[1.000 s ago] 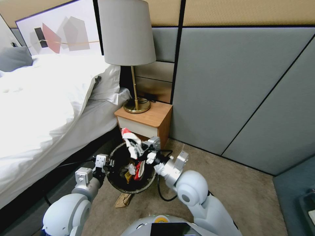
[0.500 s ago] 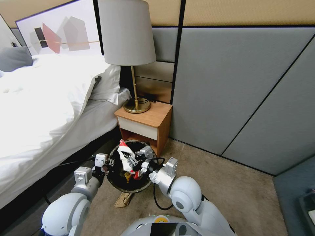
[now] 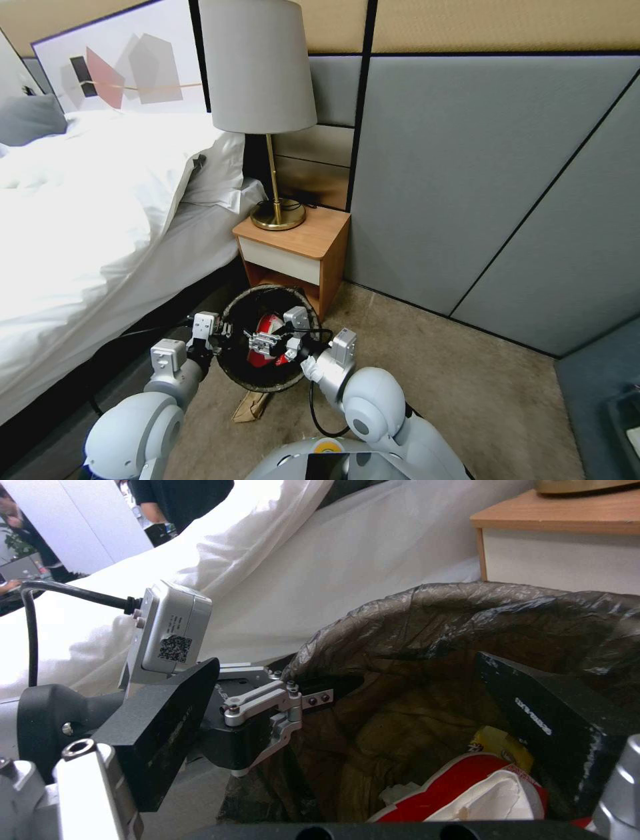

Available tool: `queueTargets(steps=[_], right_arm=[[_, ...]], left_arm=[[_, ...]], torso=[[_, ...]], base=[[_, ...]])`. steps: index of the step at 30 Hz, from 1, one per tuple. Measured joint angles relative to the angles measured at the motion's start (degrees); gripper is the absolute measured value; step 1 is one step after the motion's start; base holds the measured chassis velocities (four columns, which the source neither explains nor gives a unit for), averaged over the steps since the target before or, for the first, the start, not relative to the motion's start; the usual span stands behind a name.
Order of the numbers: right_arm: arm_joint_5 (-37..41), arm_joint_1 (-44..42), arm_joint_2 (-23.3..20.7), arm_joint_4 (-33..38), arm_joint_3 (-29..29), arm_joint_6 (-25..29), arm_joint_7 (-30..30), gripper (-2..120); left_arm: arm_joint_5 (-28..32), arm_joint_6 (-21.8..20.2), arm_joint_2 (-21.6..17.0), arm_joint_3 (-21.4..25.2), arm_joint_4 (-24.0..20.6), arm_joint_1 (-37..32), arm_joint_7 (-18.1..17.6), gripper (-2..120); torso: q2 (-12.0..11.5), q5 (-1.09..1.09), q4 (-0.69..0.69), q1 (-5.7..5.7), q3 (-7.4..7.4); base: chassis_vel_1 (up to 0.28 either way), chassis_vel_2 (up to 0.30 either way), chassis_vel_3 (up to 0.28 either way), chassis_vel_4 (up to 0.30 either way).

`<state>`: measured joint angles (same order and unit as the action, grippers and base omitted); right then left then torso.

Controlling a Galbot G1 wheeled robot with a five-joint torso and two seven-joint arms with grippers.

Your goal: Pick up the trash bin, then pick up the garbage from the floor and place it into the trash bin.

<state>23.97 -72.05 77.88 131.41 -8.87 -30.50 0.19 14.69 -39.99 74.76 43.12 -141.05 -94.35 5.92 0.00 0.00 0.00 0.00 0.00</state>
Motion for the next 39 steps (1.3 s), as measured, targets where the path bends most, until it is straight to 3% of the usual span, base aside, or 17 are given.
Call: queueTargets(steps=[16, 25, 39], right_arm=[[-8.4, -5.8, -0.4, 1.9, 6.2, 5.9, -4.6, 100], [-8.3, -6.7, -0.7, 3.9, 12.0, 9.9, -7.7, 100], [-8.3, -7.9, -1.3, 4.9, 11.8, 10.7, -9.1, 100]], left_arm=[[-0.1, 0.0, 0.2, 0.2, 0.1, -0.1, 0.1, 1], [-0.1, 0.1, -0.1, 0.3, 0.7, 0.1, 0.2, 1], [0.0, 0.1, -0.1, 0.3, 1.0, 0.5, 0.3, 1]], torso=[[0.0, 0.0, 0.0, 0.0, 0.0], [0.0, 0.0, 0.0, 0.0, 0.0], [0.0, 0.0, 0.0, 0.0, 0.0]], base=[[0.0, 0.0, 0.0, 0.0], [0.0, 0.0, 0.0, 0.0], [0.0, 0.0, 0.0, 0.0]])
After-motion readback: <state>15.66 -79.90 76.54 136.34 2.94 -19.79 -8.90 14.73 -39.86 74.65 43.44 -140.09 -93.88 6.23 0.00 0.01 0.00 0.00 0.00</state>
